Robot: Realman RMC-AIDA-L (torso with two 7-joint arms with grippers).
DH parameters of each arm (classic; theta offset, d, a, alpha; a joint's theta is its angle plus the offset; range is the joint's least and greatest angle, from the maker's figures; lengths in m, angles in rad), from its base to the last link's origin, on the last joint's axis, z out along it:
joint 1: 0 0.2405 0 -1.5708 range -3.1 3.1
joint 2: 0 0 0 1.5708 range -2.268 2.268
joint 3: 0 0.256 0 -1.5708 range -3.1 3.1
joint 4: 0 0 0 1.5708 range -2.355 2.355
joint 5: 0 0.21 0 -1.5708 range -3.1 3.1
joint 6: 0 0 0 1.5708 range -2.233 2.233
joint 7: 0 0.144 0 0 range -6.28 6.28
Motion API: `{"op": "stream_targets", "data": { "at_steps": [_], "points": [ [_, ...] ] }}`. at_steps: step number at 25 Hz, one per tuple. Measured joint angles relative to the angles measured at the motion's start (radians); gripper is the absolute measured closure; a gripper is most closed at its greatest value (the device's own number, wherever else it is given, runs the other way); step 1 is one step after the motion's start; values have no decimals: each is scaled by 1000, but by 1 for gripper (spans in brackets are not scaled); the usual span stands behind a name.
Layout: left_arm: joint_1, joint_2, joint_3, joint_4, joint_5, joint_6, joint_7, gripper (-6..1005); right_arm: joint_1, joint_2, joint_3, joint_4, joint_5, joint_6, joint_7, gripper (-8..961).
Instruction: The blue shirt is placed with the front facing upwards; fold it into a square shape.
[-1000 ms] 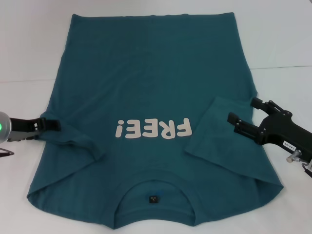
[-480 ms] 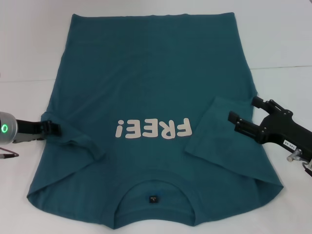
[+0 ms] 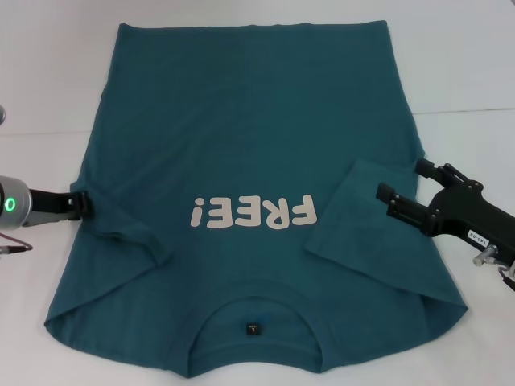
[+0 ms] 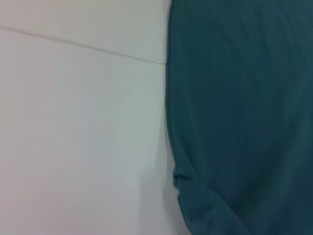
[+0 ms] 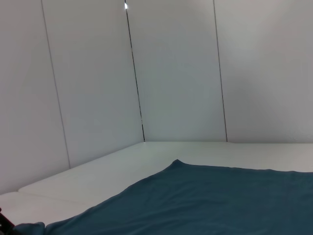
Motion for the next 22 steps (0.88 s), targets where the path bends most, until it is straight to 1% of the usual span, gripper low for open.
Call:
{"op": "stream_targets", "data": {
  "at_steps": [6,10,19,22],
  "points": [
    [13,-14,-1,-54,-1,8,-1,790,0,0,0,0,0,0,0,11],
    [12,-21,-1,-68,-1,13,-3,796,0,0,0,0,0,-1,0,11],
    [-24,-37,-1,-74,-3,25,0,816,0,0,0,0,0,-1,0,12],
    [-37,-41,-1,-74,-12,25,-1,843,-1,0,0,0,0,-1,0,11]
  ]
}}
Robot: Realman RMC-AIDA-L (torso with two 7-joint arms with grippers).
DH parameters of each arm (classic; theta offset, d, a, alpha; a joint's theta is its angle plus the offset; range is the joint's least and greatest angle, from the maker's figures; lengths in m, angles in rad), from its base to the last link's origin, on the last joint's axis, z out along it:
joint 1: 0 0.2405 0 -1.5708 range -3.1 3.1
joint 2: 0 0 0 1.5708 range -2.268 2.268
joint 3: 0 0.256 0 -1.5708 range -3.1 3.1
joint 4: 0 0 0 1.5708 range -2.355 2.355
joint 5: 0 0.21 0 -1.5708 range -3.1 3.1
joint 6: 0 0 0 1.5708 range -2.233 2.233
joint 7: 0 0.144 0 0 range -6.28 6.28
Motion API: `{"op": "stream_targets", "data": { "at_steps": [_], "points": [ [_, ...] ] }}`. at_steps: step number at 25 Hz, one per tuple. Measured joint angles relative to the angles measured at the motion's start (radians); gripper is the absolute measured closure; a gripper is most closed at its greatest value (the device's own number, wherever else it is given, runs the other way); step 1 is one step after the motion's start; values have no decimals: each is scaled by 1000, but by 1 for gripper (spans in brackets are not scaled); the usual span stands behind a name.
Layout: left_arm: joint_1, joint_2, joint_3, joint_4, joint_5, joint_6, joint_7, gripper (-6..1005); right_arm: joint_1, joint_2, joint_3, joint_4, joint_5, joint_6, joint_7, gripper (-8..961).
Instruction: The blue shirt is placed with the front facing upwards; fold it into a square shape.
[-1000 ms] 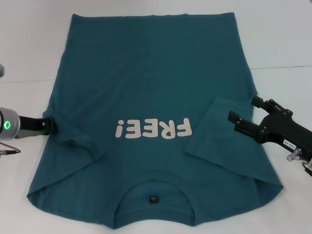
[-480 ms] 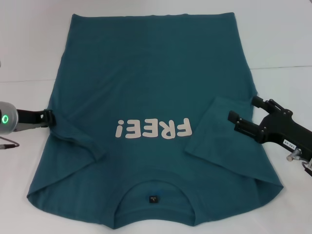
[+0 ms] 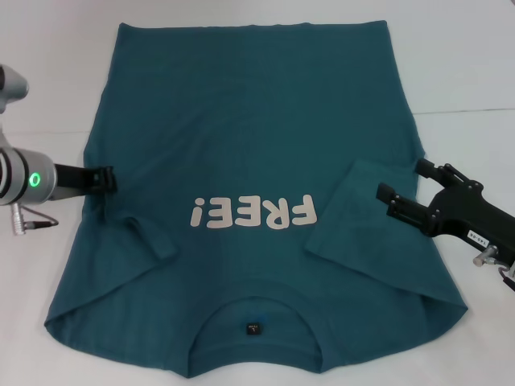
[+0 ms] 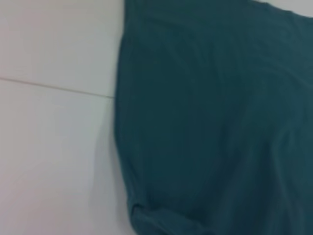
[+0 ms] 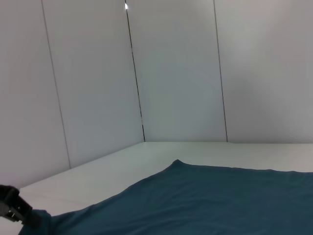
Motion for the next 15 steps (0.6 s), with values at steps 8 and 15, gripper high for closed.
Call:
{"op": "stream_targets", "data": {
  "at_steps": [8,15],
  "points": [
    [-23,-6,0,4,-15,-29,-5,874,-1,0,0,-1,2,1,0,11],
    [-26,-11,-2,12,-16,-68,-7,869,-2,0,0,-1,3,2,-8,11]
  ]
}}
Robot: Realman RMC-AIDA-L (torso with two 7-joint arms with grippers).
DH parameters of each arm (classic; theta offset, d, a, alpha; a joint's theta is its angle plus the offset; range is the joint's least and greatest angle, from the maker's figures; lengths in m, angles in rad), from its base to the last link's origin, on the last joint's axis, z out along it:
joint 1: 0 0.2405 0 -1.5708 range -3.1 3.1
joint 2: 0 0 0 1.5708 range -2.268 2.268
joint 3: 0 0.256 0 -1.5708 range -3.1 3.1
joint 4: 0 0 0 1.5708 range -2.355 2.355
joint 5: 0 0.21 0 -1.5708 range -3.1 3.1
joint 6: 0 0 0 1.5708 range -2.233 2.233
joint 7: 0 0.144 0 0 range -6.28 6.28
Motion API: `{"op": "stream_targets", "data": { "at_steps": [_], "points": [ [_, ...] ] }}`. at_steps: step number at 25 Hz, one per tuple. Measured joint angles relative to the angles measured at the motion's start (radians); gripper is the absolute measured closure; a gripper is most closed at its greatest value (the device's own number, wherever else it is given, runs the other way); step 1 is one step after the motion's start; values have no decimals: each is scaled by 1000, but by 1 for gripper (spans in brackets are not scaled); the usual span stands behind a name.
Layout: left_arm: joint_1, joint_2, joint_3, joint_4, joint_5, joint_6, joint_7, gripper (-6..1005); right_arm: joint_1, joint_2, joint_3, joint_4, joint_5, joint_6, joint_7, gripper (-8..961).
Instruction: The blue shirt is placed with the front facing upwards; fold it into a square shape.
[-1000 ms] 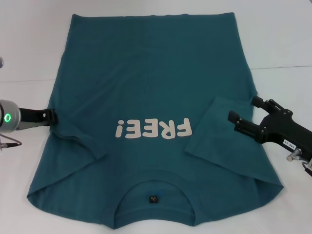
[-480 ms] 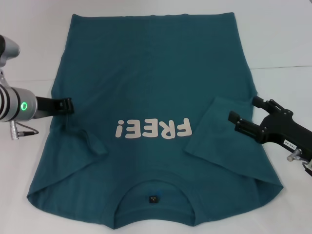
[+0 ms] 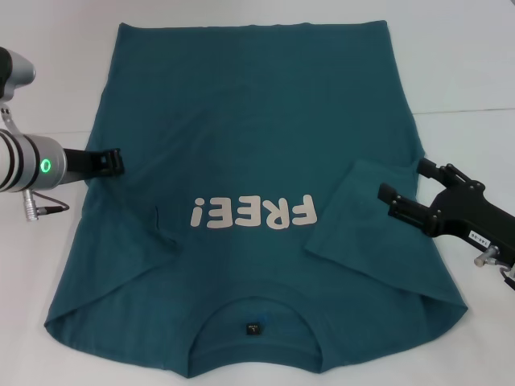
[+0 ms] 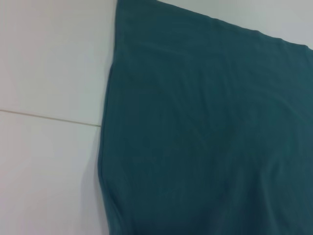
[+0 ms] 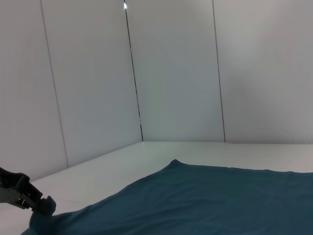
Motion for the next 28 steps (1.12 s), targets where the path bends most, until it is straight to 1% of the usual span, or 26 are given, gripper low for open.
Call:
{"op": "stream_targets", "data": {
  "at_steps": [3,12,18,20,23,28],
  "points": [
    [0,-5,-4,1,-1,-14,0,868,0,0,0,0,0,1,0,11],
    [-16,-9,-2,35,-1,-28,0,862,1,0,0,1,0,10,-1,11],
    [-16,-19,-7,36,-8,-54,0,675,2,0,0,1,0,10,-2,12],
    [-16,-19,-6,36,-24,-64,0,608,1,0,0,1,0,11,-2,12],
    [-13,-9,-5,35,-50,-67,6,508,1,0,0,1,0,19,-2,12],
    [5,12,0,28,-97,-37,38,268,4,0,0,-3,0,23,17,12]
  ]
}}
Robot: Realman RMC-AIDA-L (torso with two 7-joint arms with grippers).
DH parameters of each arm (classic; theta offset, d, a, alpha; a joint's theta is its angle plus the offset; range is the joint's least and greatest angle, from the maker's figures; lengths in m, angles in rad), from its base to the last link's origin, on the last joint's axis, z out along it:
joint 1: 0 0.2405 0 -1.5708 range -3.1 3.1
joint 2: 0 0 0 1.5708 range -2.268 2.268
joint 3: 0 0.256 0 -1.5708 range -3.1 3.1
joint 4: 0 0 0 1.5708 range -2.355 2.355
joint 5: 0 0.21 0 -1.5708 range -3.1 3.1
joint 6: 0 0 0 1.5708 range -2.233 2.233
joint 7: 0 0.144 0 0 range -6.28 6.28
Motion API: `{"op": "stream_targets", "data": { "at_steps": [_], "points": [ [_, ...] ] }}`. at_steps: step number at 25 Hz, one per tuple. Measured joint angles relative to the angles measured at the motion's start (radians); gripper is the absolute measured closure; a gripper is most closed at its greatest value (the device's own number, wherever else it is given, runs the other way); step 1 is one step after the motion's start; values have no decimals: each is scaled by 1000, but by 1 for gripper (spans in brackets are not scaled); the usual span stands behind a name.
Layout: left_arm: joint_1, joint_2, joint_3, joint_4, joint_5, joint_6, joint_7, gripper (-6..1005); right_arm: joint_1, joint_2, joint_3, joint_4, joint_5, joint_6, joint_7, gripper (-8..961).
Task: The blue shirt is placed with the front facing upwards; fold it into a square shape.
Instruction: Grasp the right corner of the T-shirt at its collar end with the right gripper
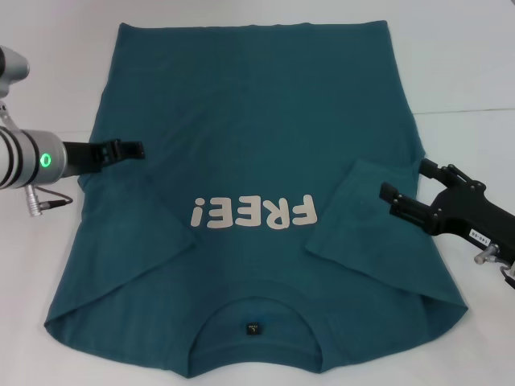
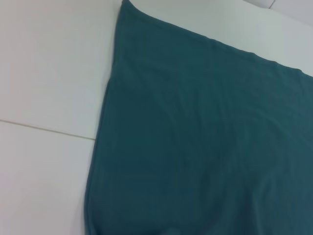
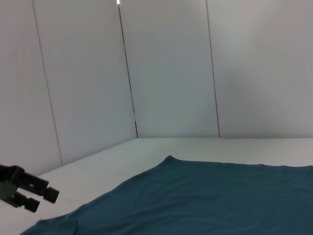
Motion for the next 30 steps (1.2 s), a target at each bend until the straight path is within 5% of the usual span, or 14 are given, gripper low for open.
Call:
{"op": "stream_targets", "data": {
  "at_steps": [13,21,30],
  "points": [
    [150,36,-8,-122,-348,271,371,120,-5,-7,-73,-130,-12,-57,263,12],
    [281,120,-56,-149,-609,549,587,127,-72,-30,-103,-379,-20,-218,607,11],
    [375,156,-154,-127,-652,757,686,137,-122,-58,-100,-516,-77,-291,833,12]
  ]
}}
